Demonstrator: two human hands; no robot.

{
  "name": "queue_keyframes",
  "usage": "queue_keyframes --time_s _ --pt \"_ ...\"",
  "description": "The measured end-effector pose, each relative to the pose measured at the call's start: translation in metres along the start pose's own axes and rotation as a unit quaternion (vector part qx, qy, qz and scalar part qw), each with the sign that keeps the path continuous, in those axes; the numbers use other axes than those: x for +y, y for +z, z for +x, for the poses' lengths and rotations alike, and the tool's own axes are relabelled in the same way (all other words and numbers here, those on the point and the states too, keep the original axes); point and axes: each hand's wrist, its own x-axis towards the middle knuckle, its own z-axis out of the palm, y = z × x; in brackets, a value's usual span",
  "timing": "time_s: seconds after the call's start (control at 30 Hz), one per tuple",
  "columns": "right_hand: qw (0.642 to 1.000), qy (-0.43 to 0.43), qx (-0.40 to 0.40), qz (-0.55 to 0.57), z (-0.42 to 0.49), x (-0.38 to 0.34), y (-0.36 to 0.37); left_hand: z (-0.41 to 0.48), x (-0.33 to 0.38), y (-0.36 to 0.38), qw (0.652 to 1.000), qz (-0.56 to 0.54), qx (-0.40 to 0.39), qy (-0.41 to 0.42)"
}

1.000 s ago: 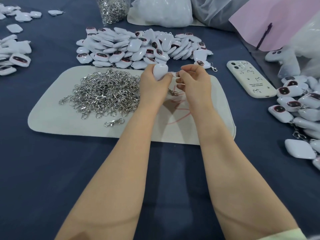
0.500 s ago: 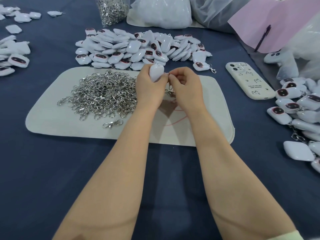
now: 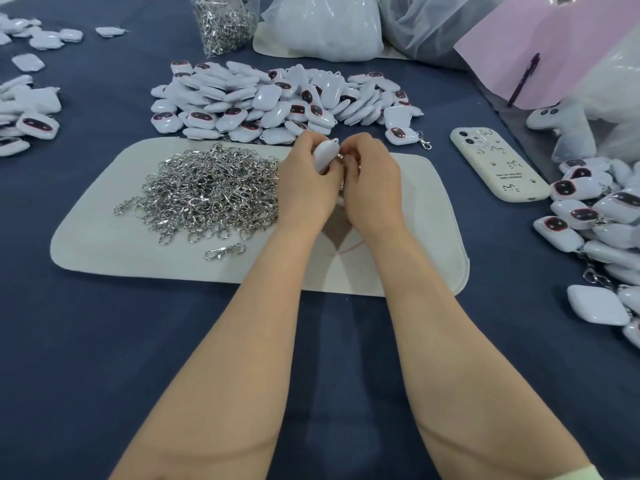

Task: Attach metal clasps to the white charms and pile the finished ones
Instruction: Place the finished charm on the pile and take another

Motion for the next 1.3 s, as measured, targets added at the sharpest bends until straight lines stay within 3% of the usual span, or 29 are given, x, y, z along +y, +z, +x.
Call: queue_keyframes --time_s 0.2,0.3,0.6,0.87,1.3 --pt "0.988 0.082 0.005 0.13 0.0008 -0.0005 -0.0005 0.001 0.0015 -0.0008 0.998 -0.046 0.04 -0.006" --pt "0.987 0.095 0.008 0.127 0.0012 -0.0003 -0.0011 0.0013 0.0022 -0.0007 0.999 -0.038 0.036 -0.005" --pt "1.0 0.015 -0.012 0.016 -0.0012 -0.0026 0.0 -0.003 0.0017 -0.0004 0.999 0.028 0.008 0.023" --pt "0.989 0.084 0.002 0.12 -0.0011 0.0004 0.0024 0.003 0.001 -0.0009 0.998 -0.044 0.022 -0.049" --pt "0.981 0.108 0.006 0.16 0.001 0.0025 0.0009 0.0033 -0.0009 -0.0014 0.998 -0.038 0.016 -0.039"
